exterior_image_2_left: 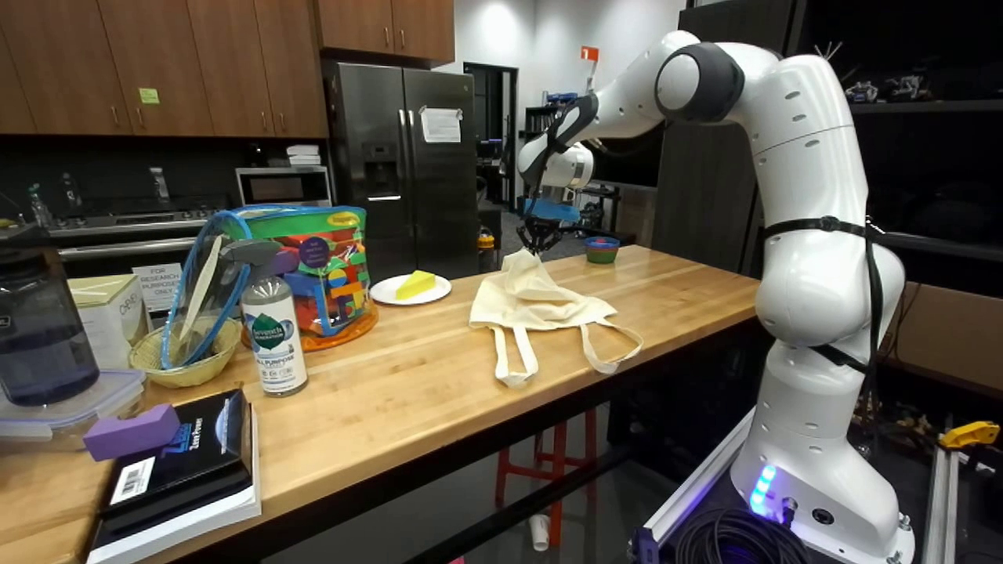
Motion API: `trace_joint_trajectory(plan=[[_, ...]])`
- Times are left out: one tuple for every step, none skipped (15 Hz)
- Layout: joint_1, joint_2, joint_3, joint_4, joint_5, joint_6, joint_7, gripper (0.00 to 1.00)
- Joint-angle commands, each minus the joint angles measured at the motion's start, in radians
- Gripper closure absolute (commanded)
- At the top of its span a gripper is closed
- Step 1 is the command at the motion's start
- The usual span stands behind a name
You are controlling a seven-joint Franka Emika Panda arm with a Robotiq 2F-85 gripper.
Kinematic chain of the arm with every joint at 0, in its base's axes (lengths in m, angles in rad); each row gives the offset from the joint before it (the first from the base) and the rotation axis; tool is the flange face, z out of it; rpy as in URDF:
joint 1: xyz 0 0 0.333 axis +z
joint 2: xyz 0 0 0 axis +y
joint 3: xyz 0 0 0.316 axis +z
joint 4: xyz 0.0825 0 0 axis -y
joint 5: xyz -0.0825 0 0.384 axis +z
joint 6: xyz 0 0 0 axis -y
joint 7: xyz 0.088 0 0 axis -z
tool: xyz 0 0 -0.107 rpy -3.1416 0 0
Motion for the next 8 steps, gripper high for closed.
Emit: trace_joint_trajectory(plan=[[-0.027, 0.024, -0.021, 0.046, 0.031, -0.032, -0.007, 0.99], [-0.033, 0.028, -0.027, 0.049, 0.032, -0.03, -0.004, 0.99], [-0.04, 0.03, -0.032, 0.051, 0.036, -0.029, -0.001, 0.99], [-0.045, 0.032, -0.037, 0.054, 0.039, -0.029, 0.001, 0.99], [-0.048, 0.033, -0.042, 0.055, 0.038, -0.029, 0.004, 0.99], [-0.052, 0.036, -0.046, 0.058, 0.036, -0.028, 0.007, 0.99], [-0.055, 0.039, -0.05, 0.061, 0.036, -0.028, 0.01, 0.99], [-0.06, 0.04, -0.053, 0.062, 0.038, -0.031, 0.012, 0.99]])
